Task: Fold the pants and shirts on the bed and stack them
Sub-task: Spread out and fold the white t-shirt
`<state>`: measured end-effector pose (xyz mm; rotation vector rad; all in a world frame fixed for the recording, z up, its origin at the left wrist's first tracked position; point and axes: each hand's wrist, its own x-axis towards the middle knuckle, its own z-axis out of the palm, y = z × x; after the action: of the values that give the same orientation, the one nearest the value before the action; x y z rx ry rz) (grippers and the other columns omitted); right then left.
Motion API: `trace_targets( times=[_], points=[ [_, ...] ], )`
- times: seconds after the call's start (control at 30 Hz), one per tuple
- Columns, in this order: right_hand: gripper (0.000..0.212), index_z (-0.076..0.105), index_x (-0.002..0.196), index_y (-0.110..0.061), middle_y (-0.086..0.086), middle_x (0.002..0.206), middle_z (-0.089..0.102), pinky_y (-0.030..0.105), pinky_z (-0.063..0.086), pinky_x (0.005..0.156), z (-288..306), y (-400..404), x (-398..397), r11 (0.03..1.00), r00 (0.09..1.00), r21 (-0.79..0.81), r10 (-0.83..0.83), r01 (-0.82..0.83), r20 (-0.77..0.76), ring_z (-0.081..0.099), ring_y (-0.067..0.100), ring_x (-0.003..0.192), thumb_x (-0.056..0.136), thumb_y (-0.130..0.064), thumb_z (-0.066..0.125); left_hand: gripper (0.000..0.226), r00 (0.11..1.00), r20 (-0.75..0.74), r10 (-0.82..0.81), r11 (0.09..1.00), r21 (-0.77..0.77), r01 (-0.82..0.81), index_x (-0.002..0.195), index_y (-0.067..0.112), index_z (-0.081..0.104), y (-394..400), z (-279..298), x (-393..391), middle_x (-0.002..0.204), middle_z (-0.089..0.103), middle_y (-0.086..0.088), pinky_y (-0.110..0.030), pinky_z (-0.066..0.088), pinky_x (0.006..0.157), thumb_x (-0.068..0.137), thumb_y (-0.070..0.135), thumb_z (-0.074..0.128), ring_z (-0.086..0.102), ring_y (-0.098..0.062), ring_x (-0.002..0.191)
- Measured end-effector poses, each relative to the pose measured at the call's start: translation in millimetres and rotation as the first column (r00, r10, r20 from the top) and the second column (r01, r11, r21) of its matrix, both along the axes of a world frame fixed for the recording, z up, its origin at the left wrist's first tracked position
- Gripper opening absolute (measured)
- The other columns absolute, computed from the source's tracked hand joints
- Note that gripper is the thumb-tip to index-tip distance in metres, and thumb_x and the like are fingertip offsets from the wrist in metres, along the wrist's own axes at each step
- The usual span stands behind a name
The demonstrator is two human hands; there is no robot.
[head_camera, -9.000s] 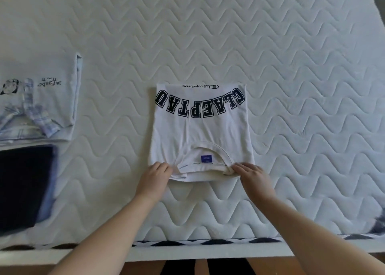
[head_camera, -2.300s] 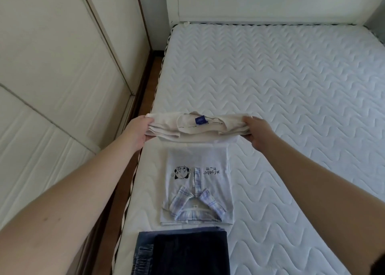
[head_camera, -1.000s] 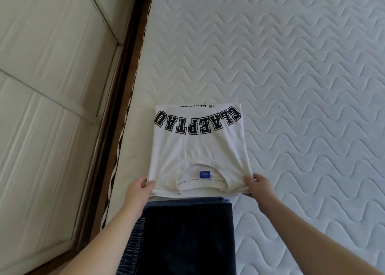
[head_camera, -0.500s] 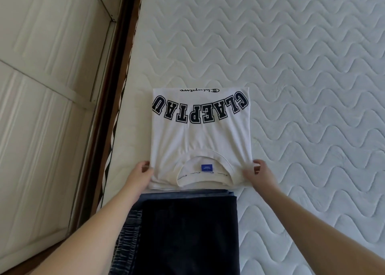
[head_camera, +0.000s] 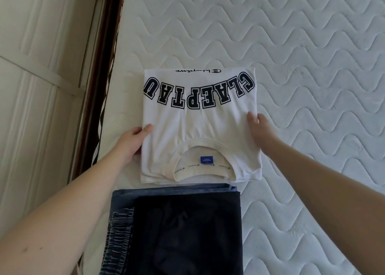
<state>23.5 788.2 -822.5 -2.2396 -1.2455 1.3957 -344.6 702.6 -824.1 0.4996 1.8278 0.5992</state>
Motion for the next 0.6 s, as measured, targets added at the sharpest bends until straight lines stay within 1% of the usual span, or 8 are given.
trace_targets(
  times=[0.03,0.1,0.2,0.27,0.33,0.43,0.53,0.6],
  points=[
    [0.046,0.052,0.121,-0.026,-0.010,0.098,0.059,0.035,0.042,0.075,0,2,-1,0.999,1.000,0.030,0.028,-0.028,0.001,0.058,0.014,0.087,0.095,-0.062,0.038,0.025,0.999,0.000,-0.034,0.999,0.038,0.034,0.096,0.028,0.066,1,-1,-1,0.102,0.073,0.003,-0.032,0.053,0.080,0.086,0.051,0.067,0.068,-0.017,0.095],
    [0.036,0.050,0.112,-0.030,-0.015,0.094,0.059,0.032,0.041,0.068,1,3,-3,0.995,0.999,0.089,0.048,-0.048,0.002,0.057,0.007,0.086,0.093,-0.059,0.044,0.022,0.998,0.004,-0.068,0.992,0.107,0.067,0.100,0.031,0.065,8,-3,0,0.106,0.072,0.006,-0.031,0.052,0.084,0.086,0.047,0.069,0.068,-0.014,0.099],
    [0.028,0.048,0.110,-0.033,-0.016,0.094,0.060,0.030,0.039,0.064,-1,2,-5,0.989,0.999,0.137,0.050,-0.047,-0.018,0.056,0.004,0.083,0.092,-0.054,0.050,0.036,0.998,0.057,-0.014,0.989,0.145,0.006,0.116,0.025,0.061,22,-5,11,0.110,0.070,0.006,-0.033,0.053,0.086,0.086,0.044,0.070,0.068,-0.012,0.100],
    [0.030,0.048,0.113,-0.034,-0.016,0.097,0.060,0.030,0.041,0.065,-1,1,-5,0.991,0.998,0.127,0.040,-0.033,-0.055,0.057,0.004,0.084,0.090,-0.053,0.054,0.045,0.997,0.072,0.042,0.991,0.125,-0.050,0.122,0.020,0.059,30,-6,16,0.111,0.071,0.003,-0.035,0.054,0.085,0.085,0.043,0.072,0.069,-0.017,0.098],
    [0.035,0.050,0.118,-0.035,-0.019,0.100,0.061,0.028,0.043,0.065,1,1,-5,0.993,0.992,0.114,0.029,-0.015,-0.120,0.058,0.003,0.086,0.088,-0.052,0.058,0.039,0.988,0.131,0.088,0.994,0.060,-0.096,0.115,0.019,0.063,35,-6,19,0.106,0.073,-0.002,-0.040,0.056,0.085,0.084,0.041,0.073,0.071,-0.023,0.096],
    [0.034,0.055,0.119,-0.038,-0.022,0.100,0.064,0.023,0.045,0.065,6,1,-9,0.995,0.977,0.100,0.017,0.004,-0.212,0.061,0.003,0.088,0.086,-0.045,0.062,0.029,0.979,0.192,0.073,0.997,0.014,-0.078,0.109,0.018,0.069,39,-1,22,0.105,0.074,-0.006,-0.044,0.056,0.085,0.085,0.033,0.074,0.072,-0.024,0.092],
    [0.020,0.060,0.101,-0.048,-0.023,0.092,0.069,0.025,0.048,0.070,11,1,-13,0.990,0.970,0.130,-0.012,0.045,-0.241,0.066,0.000,0.083,0.087,-0.034,0.059,0.027,0.996,0.089,0.027,0.994,0.100,-0.036,0.112,0.022,0.064,39,-1,23,0.108,0.073,-0.003,-0.048,0.054,0.091,0.086,0.025,0.072,0.070,-0.024,0.096],
    [0.025,0.060,0.089,-0.053,-0.028,0.088,0.068,0.023,0.047,0.069,17,-2,-16,0.983,0.967,0.168,-0.023,0.068,-0.255,0.064,-0.008,0.076,0.088,-0.029,0.057,0.027,1.000,0.007,-0.007,0.990,0.140,0.006,0.114,0.028,0.060,37,3,24,0.109,0.070,0.001,-0.049,0.051,0.095,0.088,0.024,0.069,0.068,-0.024,0.100]
  ],
)
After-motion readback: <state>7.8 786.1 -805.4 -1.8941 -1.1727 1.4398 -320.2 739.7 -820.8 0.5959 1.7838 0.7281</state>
